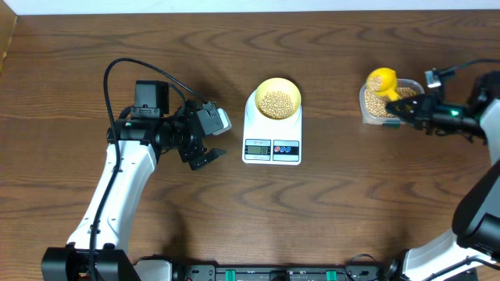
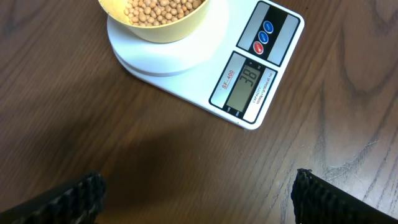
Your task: Scoop item into bowl and weigh 50g on scale
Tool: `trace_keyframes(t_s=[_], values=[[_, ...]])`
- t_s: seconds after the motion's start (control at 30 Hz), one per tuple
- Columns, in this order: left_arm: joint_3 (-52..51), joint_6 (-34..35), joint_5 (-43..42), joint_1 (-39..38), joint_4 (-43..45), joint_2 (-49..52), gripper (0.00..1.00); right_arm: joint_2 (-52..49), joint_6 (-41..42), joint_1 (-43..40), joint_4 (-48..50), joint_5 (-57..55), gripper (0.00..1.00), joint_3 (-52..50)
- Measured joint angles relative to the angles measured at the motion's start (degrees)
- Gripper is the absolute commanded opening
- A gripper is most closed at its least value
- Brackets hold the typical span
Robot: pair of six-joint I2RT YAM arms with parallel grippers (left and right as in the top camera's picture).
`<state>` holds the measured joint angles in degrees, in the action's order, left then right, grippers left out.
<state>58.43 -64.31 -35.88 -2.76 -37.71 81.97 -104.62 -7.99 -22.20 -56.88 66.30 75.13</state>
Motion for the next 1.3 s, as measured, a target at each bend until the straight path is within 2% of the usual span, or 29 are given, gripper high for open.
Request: trace_keyframes(t_s=[0.37, 0.6, 0.87, 1.3], values=[[0.0, 0.0, 0.0, 0.0, 0.0, 0.0, 0.98, 0.0, 13.2, 11.1, 14.9, 2.5, 0.01, 0.0], [0.0, 0.0, 0.0, 0.0, 0.0, 0.0, 0.98, 0.0, 20.7, 17.9, 20.1, 1.6, 0.02, 0.0], [0.0, 0.0, 0.0, 0.0, 0.0, 0.0, 0.98, 0.0, 25.2, 25.9, 20.5, -3.6, 0.01, 0.3], [0.0, 0.0, 0.0, 0.0, 0.0, 0.0, 0.98, 0.0, 25.2, 34.7, 17.4, -19.0, 0.02, 6.1]])
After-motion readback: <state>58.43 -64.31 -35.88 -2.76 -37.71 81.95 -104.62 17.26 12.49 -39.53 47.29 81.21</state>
